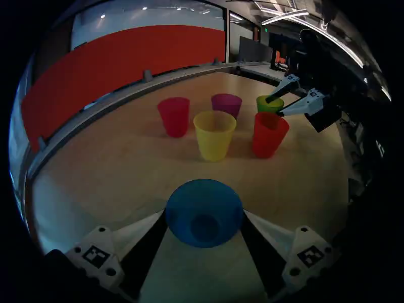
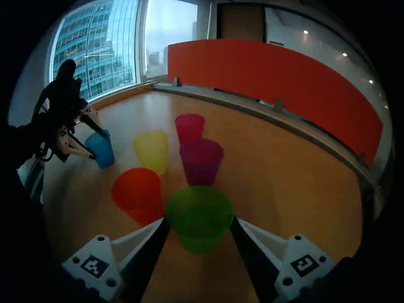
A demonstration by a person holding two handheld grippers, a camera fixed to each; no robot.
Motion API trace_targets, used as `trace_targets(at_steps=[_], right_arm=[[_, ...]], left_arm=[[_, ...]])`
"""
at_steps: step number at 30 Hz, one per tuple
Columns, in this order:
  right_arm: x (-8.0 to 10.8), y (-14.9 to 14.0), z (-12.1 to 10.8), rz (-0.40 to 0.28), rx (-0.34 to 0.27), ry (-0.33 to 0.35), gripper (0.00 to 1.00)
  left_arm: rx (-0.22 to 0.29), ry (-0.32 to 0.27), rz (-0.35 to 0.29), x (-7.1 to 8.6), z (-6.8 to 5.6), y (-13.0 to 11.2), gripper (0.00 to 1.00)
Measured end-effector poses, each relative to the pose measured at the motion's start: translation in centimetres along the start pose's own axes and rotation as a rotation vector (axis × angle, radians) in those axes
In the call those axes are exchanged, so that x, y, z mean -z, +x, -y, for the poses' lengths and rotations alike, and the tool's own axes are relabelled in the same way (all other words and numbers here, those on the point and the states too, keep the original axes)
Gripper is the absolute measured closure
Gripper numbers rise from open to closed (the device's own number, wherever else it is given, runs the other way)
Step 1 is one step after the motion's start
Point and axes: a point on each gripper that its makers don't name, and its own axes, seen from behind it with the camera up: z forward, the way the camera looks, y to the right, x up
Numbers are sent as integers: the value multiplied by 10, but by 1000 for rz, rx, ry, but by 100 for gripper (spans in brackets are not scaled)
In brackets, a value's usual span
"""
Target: Pour water
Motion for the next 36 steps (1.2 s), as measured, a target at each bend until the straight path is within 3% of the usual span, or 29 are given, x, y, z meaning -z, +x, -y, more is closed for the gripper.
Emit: trace_targets(at_steps=[21, 36], right_arm=[[3, -12, 0, -10, -14, -12, 12], [6, -16, 2, -13, -14, -18, 8]], left_arm=[[47, 18, 19, 11, -3, -21, 5], [62, 27, 9, 21, -4, -23, 5]])
